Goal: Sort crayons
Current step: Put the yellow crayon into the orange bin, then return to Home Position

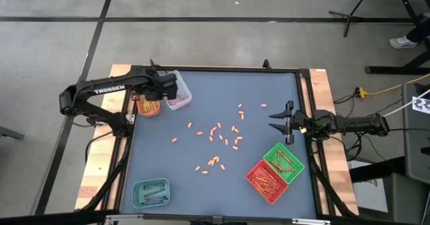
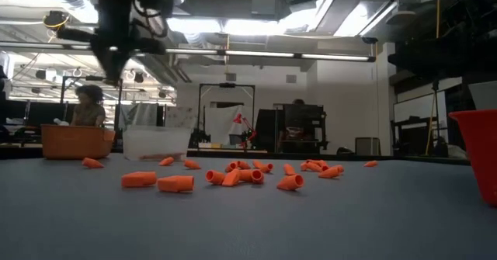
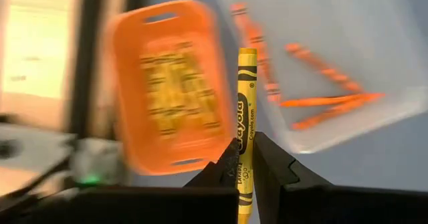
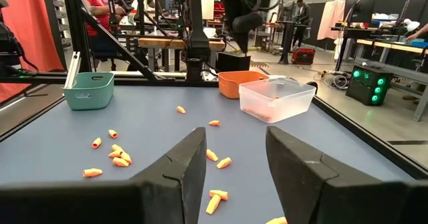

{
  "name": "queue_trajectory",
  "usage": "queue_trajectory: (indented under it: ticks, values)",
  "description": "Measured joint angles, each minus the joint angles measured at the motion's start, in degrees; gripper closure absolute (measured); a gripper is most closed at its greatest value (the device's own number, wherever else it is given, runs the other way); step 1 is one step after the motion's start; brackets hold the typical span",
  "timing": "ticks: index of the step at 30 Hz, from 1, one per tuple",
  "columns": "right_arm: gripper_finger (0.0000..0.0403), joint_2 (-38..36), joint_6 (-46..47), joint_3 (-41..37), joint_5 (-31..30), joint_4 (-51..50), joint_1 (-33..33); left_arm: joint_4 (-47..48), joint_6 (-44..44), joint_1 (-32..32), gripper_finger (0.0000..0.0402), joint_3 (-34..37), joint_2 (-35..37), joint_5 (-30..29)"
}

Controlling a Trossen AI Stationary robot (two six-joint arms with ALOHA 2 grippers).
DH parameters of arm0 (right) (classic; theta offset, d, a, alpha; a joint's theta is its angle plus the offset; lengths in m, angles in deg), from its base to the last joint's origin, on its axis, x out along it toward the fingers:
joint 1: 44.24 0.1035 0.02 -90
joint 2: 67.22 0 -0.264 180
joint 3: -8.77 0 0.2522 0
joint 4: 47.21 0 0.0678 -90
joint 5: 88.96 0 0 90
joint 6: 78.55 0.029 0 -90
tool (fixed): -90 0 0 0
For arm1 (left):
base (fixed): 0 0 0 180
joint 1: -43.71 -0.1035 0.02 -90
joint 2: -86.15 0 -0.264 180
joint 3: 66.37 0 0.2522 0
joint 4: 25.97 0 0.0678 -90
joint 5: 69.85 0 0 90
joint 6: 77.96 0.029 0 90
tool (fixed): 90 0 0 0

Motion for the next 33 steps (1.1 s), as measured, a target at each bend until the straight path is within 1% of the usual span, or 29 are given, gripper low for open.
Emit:
queue_trajectory:
  ticks: [2, 5, 12, 15, 18, 23, 28, 31, 33]
  values:
    - [0.0249, 0.00, 0.00, 0.00, 0.02, -0.01, 0.00, 4.09, 0.01, -0.70, 0.0396, 0.00, -0.08, -0.11]
    - [0.0249, 0.00, 0.00, 0.00, 0.02, 0.00, 0.00, 7.19, 0.69, -1.33, 0.0396, 0.00, -0.17, -0.43]
    - [0.0249, 0.00, 0.02, 0.00, 0.00, 0.00, 0.00, 7.39, 4.87, -1.40, 0.0396, 0.00, -0.17, -3.02]
    - [0.0249, 0.00, 0.02, 0.00, 0.00, 0.00, -0.02, 8.00, 5.95, -1.40, 0.0395, 0.00, -0.17, -3.23]
    - [0.0249, 0.00, 0.02, 0.00, 0.01, 0.00, 0.00, 9.12, 5.99, -1.40, 0.0384, 0.00, -0.17, -3.23]
    - [0.0249, 0.00, 0.03, 0.00, 0.01, 0.00, 0.00, 9.75, 5.99, -1.40, 0.0348, 0.02, -0.17, -3.34]
    - [0.0249, 0.00, 0.03, 0.00, 0.01, 0.00, 0.00, 9.75, 6.22, -1.40, 0.0321, 0.02, -0.17, -5.35]
    - [0.0249, 0.00, 0.02, 0.00, 0.01, 0.00, 0.00, 9.77, 10.33, -1.40, 0.0318, 0.02, -0.17, -6.03]
    - [0.0249, 0.00, 0.03, 0.00, 0.01, 0.00, 0.00, 9.73, 14.31, -1.40, 0.0325, 0.04, 0.17, -6.05]
